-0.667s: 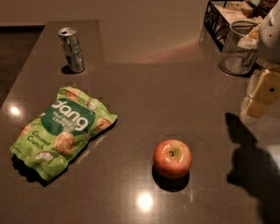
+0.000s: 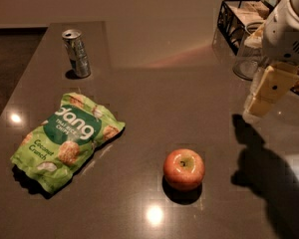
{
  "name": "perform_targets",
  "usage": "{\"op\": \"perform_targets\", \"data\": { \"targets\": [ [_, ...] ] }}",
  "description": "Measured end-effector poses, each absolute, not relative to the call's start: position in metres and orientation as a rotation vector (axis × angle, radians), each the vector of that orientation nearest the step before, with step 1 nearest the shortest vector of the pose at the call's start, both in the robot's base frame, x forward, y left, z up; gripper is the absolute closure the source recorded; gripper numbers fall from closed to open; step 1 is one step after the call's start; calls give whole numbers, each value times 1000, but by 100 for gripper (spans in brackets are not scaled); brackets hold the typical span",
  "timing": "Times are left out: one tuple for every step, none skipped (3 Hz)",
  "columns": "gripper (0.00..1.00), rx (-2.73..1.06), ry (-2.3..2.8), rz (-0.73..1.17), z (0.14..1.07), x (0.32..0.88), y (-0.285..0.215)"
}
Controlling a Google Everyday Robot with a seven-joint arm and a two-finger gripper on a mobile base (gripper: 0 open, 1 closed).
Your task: Move redbull can near green rice chip bag
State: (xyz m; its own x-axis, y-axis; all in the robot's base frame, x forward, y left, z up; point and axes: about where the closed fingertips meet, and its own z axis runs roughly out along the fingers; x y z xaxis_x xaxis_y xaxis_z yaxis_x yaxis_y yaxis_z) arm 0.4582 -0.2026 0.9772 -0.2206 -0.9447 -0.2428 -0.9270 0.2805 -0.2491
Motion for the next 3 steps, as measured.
{"op": "perform_targets", "data": {
  "targets": [
    [0, -1691, 2189, 14, 970, 486, -176],
    [0, -1692, 2130, 135, 960, 514, -133],
    [0, -1688, 2059, 248, 949, 539, -76]
  ]
}}
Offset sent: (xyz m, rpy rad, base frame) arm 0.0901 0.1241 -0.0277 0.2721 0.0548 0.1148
